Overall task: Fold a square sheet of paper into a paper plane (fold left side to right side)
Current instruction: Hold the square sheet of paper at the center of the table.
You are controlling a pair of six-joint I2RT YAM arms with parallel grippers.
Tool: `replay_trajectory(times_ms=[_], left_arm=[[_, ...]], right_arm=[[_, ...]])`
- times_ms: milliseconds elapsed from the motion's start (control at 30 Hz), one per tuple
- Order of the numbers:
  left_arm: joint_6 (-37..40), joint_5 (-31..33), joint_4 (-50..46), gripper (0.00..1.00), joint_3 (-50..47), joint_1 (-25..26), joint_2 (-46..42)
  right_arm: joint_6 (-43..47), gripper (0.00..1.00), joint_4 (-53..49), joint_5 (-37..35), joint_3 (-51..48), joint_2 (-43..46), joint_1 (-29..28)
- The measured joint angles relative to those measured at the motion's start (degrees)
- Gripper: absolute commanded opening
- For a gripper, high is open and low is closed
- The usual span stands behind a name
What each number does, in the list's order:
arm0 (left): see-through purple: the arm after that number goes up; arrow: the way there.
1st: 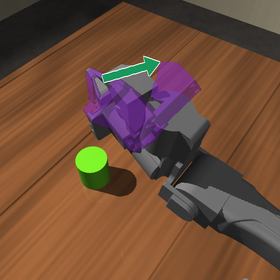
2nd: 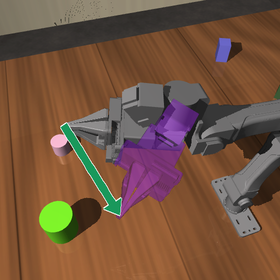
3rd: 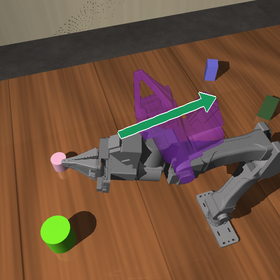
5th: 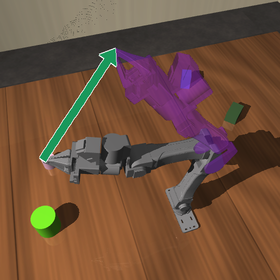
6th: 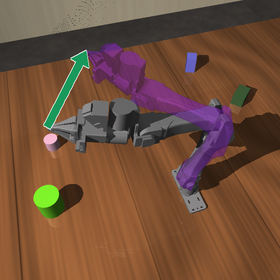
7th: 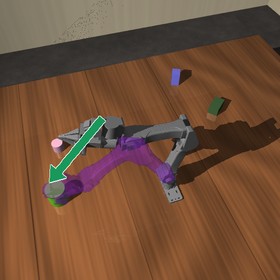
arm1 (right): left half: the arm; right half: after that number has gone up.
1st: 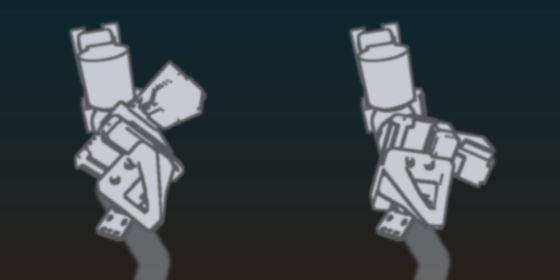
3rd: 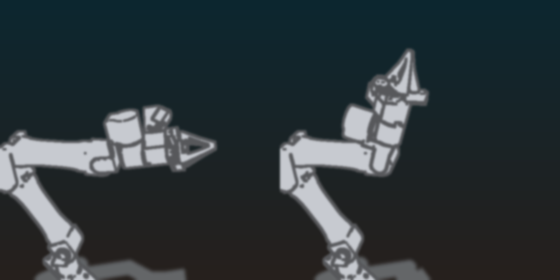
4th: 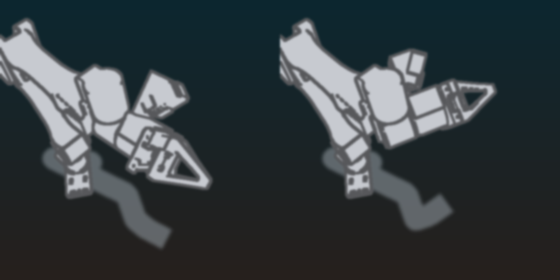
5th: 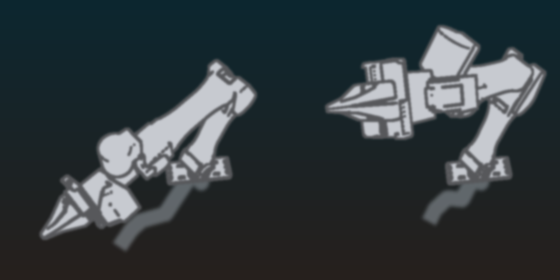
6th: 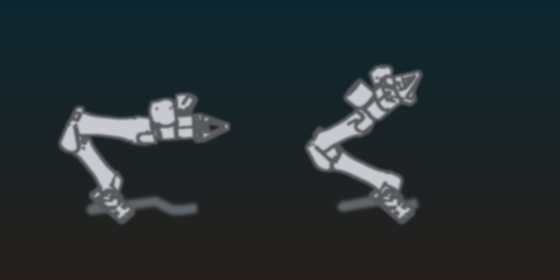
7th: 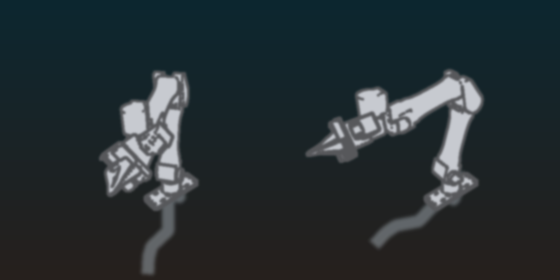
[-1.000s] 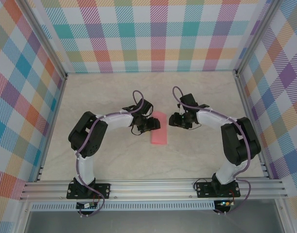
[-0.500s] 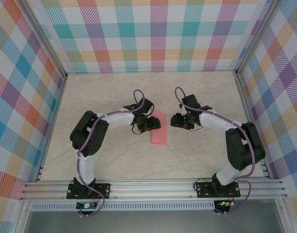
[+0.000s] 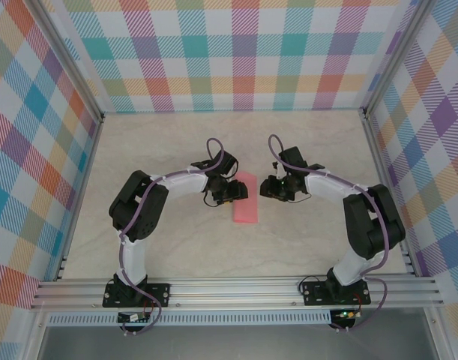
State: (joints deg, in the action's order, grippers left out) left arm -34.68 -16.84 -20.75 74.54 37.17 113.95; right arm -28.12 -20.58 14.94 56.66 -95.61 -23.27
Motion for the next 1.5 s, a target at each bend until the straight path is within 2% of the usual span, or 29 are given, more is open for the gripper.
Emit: replay_trajectory(times_ms=[533,1500], left_arm=[[0.2,0.0,-0.3,0.57,0.3,0.0,0.1],[1.3,0.2,-1.6,0.57,1.2,0.2,0.6]], right_arm=[[-2.8,0.17,5.0,5.8,0.0,-5.4,-0.1],[-3.0,0.16,5.0,6.4,5.0,-12.8,-1.6]])
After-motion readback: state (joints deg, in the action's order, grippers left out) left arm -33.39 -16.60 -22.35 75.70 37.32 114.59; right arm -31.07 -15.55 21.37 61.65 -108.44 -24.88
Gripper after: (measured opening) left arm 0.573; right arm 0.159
